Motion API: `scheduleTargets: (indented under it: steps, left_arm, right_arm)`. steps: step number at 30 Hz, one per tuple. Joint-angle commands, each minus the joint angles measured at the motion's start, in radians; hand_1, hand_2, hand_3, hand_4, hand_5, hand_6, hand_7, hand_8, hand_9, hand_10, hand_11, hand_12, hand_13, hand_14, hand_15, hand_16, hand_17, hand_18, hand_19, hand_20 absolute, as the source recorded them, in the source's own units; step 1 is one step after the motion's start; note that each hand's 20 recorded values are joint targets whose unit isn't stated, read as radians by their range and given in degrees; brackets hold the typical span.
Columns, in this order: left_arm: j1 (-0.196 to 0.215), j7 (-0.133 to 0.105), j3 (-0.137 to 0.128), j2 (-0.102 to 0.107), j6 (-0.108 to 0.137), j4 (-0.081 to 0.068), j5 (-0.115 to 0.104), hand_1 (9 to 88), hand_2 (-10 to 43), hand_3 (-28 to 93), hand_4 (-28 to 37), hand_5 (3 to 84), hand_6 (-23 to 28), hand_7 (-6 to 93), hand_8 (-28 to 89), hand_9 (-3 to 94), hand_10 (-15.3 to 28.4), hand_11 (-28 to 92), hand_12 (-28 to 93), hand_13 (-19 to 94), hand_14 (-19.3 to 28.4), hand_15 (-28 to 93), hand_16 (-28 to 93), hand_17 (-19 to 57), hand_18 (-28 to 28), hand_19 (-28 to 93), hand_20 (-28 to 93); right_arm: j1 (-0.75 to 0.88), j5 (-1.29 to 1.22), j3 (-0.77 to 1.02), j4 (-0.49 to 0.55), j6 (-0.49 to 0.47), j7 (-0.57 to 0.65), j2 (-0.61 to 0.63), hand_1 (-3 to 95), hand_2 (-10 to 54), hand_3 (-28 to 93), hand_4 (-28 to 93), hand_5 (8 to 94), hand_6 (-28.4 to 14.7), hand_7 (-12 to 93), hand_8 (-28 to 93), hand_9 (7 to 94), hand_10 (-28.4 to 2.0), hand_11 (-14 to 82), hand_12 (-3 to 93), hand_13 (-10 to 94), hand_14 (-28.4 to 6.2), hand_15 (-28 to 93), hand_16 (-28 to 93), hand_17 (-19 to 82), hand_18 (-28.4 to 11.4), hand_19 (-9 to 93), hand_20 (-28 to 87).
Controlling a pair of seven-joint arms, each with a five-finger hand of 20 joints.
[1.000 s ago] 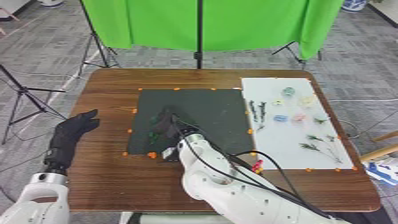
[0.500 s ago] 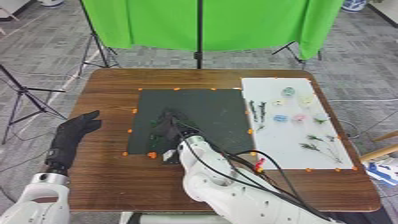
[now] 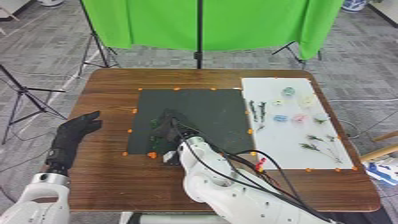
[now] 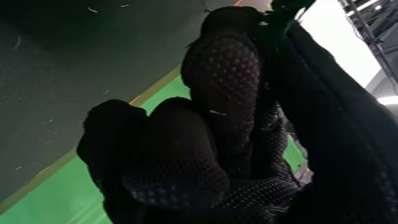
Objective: Arrange flowers
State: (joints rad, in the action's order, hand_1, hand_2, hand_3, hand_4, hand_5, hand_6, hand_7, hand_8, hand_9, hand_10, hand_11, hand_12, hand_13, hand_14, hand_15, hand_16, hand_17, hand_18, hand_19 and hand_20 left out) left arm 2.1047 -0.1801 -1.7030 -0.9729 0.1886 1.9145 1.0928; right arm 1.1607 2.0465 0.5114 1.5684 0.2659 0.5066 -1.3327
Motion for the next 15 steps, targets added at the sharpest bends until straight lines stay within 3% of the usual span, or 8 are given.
scheduleTargets:
  steps: [1,11,14,15]
  left_arm:
    - [0.007,0.01,-0.004,-0.012,-0.009,-0.004,0.006,19.1,8.1,64,-28.3,47.7,6.5,9.1,-6,46.4,15.2,19,10,36,18.0,17,-2,7.6,11.9,7,16]
    - [0.008,0.014,-0.006,-0.016,-0.009,-0.003,0.008,19.2,8.2,64,-28.3,47.8,6.5,9.2,-6,46.3,15.2,19,10,36,18.1,17,-2,7.6,11.9,7,16]
    - [0.016,0.015,-0.017,-0.02,-0.012,-0.001,0.008,19.2,8.1,64,-28.3,47.8,6.5,9.2,-6,46.3,15.3,19,10,36,18.1,17,-2,7.5,11.9,7,16]
    - [0.028,0.017,-0.026,-0.022,-0.009,0.007,0.008,19.2,8.1,64,-28.3,47.8,6.5,9.2,-6,46.3,15.3,19,10,36,18.1,17,-2,7.6,11.9,7,16]
  right_arm:
    - [0.004,-0.013,0.001,0.008,-0.005,-0.006,-0.002,43.9,-9.5,57,-4,81.3,-3.2,34,17,92.5,-11.7,41.2,27.3,94,-0.1,64,35,68,-15.1,93,59]
    - [0.0,-0.011,0.007,0.013,-0.006,-0.014,0.005,41.4,-9.5,60,-6,81.7,-3.4,34,14,93.0,-11.9,40.0,26.7,94,-0.4,64,33,68,-14.8,93,58]
    - [-0.028,-0.018,0.011,0.053,0.016,-0.012,0.045,41.0,-9.5,61,-6,81.6,-3.4,34,14,93.1,-11.9,39.8,26.8,94,-0.4,64,32,68,-14.8,93,57]
    - [-0.042,-0.025,0.013,0.075,0.026,-0.016,0.068,40.9,-9.5,61,-7,81.6,-3.4,33,14,93.1,-11.9,39.6,26.7,94,-0.5,64,32,68,-14.8,93,57]
